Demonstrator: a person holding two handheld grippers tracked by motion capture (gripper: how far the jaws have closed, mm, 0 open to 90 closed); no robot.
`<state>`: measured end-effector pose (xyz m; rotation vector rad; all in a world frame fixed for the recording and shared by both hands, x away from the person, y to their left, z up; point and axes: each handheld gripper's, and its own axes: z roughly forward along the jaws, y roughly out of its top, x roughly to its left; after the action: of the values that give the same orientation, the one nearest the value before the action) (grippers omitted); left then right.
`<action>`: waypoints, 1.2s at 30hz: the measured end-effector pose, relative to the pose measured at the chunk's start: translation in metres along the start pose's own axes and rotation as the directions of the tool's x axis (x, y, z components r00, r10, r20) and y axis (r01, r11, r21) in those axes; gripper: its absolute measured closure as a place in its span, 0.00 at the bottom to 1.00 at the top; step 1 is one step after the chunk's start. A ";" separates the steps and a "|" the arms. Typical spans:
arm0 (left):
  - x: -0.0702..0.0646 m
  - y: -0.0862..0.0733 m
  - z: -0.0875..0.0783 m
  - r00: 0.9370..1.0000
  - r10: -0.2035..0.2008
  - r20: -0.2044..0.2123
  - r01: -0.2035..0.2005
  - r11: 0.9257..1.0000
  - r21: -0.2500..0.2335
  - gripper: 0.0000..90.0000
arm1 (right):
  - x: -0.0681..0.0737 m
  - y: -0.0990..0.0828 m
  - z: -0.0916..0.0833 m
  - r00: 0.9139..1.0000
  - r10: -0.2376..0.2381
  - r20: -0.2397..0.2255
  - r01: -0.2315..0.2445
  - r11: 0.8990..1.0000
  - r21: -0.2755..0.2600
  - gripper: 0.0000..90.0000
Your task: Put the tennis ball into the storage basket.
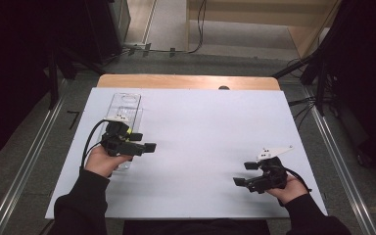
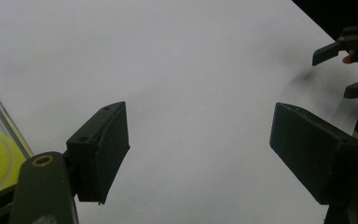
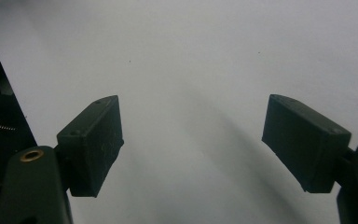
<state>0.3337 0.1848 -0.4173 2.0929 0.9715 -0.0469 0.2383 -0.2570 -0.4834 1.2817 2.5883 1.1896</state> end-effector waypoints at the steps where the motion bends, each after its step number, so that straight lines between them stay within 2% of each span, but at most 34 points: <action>1: 0.000 -0.001 0.001 1.000 0.006 0.000 -0.006 1.000 0.001 0.23 | 0.000 0.000 0.000 1.000 0.001 0.001 -0.001 1.000 0.000 0.20; 8: -0.002 -0.007 0.003 1.000 0.014 0.001 -0.014 1.000 0.000 0.23 | 0.000 0.000 0.000 1.000 -0.002 0.001 0.002 1.000 0.000 0.20; 12: -0.005 -0.011 0.002 1.000 0.019 0.014 -0.019 1.000 -0.018 0.23 | 0.000 0.000 0.000 1.000 0.001 0.002 -0.001 1.000 0.000 0.20; 14: -0.006 -0.014 0.002 1.000 0.027 0.007 -0.027 0.999 -0.022 0.23 | 0.000 0.000 0.000 1.000 0.000 0.001 0.000 1.000 0.001 0.20; 25: -0.008 -0.024 0.006 0.999 0.044 -0.002 -0.044 0.999 -0.010 0.23 | 0.000 0.000 0.000 1.000 -0.001 0.000 0.001 1.000 0.005 0.20; 36: -0.017 -0.034 0.011 0.997 0.073 -0.012 -0.073 0.997 0.009 0.23 | 0.000 -0.001 0.001 1.000 -0.002 0.001 0.002 1.000 0.005 0.20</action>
<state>0.3030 0.1795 -0.4417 2.1372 0.9028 -0.0010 0.2381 -0.2569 -0.4843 1.2800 2.5934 1.1822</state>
